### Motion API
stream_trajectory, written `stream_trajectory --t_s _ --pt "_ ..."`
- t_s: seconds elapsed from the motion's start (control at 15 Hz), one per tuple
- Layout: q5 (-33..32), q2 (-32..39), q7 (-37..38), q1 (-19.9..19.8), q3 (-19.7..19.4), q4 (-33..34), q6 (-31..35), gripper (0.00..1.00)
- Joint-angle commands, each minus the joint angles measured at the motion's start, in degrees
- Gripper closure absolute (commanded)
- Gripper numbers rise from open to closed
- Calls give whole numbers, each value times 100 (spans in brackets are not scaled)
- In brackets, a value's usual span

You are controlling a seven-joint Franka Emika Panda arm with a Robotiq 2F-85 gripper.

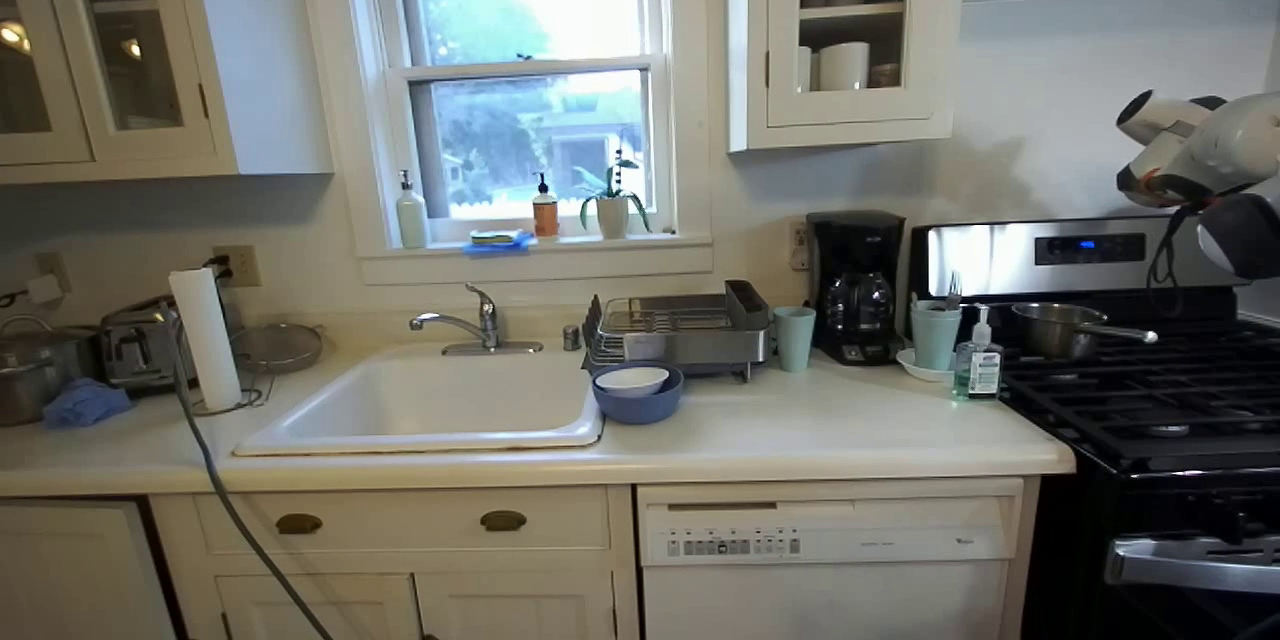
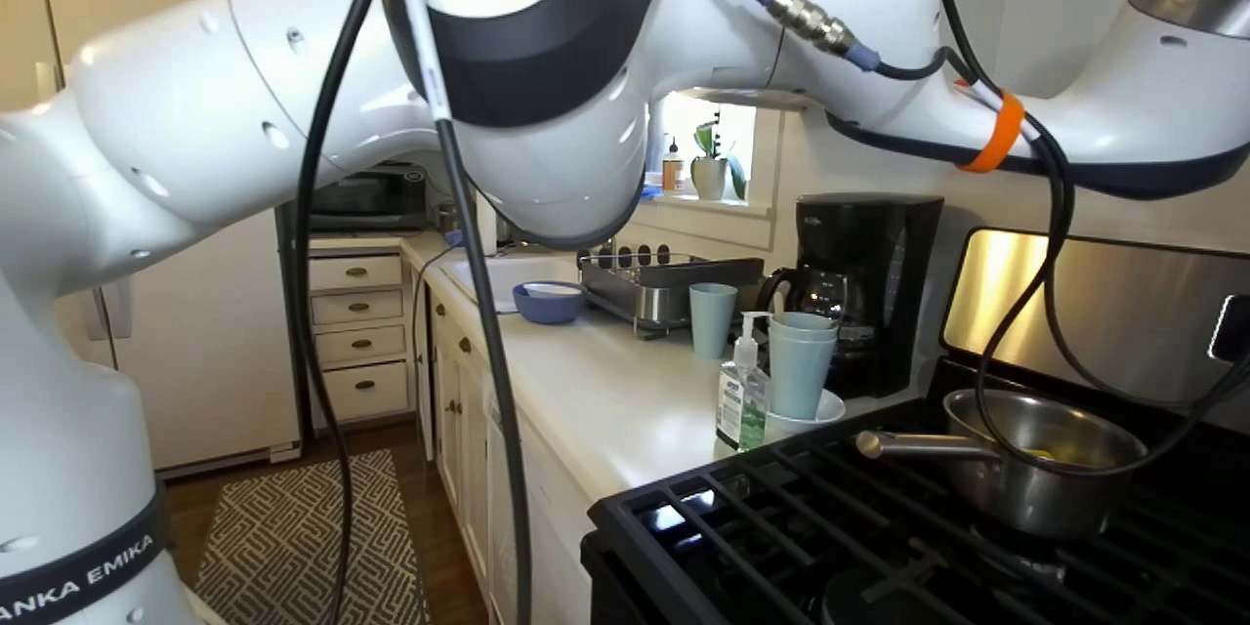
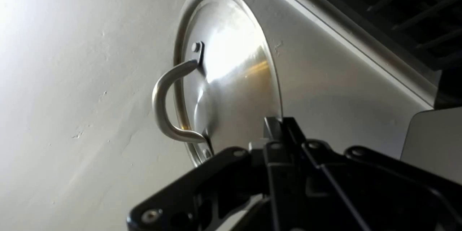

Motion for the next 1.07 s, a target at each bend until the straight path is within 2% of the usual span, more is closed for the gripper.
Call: stream_trajectory --t_s 0.0,0.4,0.6,1.0 --pt "-291 157 -739 39 -264 76 -192 98" --pt "-261 226 -2447 -12 -230 32 -459 98" --pt "-219 215 -2955 -40 -187 23 -745 98" --pt "-113 134 -4235 -99 137 -65 -1653 98"
